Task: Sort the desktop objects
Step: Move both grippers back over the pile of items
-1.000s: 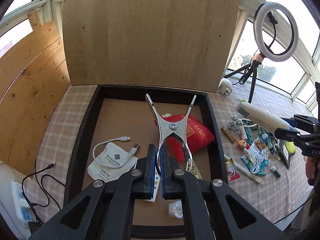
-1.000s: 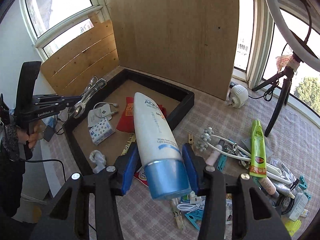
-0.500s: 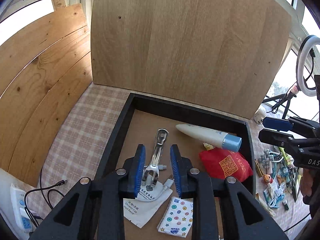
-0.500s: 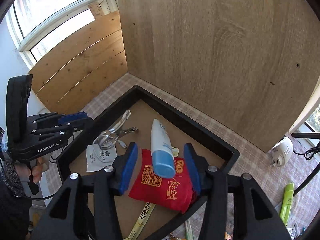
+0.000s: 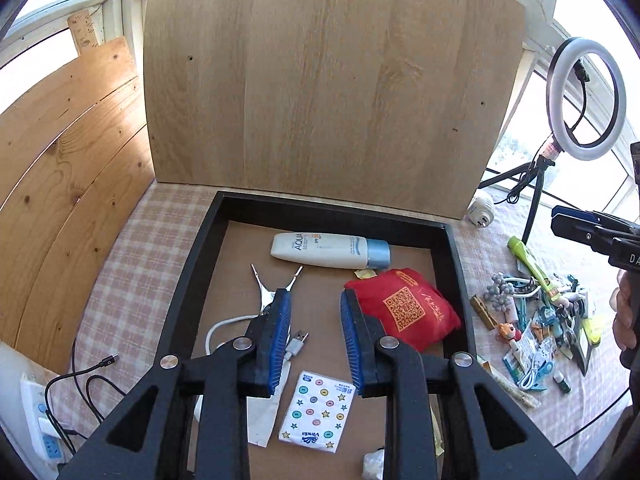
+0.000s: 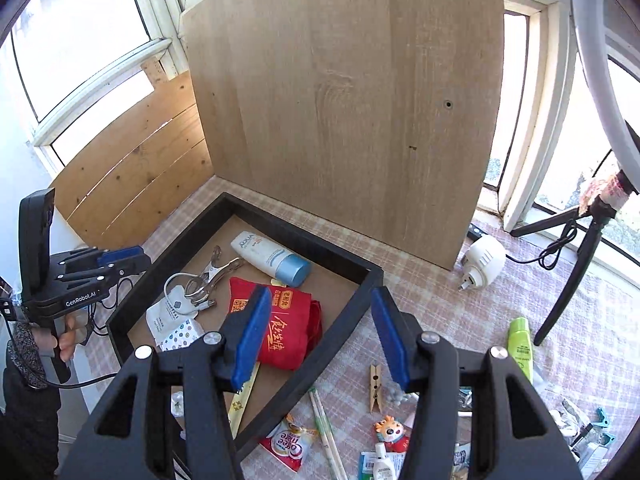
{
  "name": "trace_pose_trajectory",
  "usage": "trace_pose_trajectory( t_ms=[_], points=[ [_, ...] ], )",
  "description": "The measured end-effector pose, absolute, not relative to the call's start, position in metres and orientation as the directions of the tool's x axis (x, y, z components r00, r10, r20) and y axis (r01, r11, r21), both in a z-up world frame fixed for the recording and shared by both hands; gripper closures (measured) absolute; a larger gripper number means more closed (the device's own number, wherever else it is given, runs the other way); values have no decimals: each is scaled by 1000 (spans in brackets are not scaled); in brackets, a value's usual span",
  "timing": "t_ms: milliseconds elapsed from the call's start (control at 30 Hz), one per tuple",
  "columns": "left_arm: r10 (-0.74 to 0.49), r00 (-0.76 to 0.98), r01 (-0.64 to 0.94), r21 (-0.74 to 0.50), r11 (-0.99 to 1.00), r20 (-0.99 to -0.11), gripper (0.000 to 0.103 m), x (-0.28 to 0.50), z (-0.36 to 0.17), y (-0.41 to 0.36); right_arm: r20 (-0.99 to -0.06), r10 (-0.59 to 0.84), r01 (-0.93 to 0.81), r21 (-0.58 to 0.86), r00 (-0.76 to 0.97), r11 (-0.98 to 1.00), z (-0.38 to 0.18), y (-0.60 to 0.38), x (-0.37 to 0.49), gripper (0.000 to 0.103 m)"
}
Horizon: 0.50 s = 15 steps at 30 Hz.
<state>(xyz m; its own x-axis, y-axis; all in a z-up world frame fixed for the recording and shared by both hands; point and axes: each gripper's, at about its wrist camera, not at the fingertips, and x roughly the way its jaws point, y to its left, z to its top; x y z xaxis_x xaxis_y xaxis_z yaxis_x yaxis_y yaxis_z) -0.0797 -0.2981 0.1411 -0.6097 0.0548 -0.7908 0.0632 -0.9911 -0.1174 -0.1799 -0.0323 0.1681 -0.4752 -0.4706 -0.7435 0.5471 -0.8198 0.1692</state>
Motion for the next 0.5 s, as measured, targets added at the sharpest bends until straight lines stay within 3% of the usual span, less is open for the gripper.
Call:
trace_pose_trajectory(
  t_ms=[200, 300, 500],
  points=[
    [116, -610, -25, -128, -991, -784, 79, -69, 146, -260, -717, -413, 457, 148, -561, -877, 181, 35, -156, 51],
    [150, -602, -79, -128, -989, -784, 78, -70, 146, -234, -711, -353, 380, 130, -609, -916, 183, 81, -138, 41],
    [239, -555, -197, -153, -968, -797, 76, -81, 135, -178, -727, -246, 205, 147, -641, -968, 173, 181, -98, 41]
  ],
)
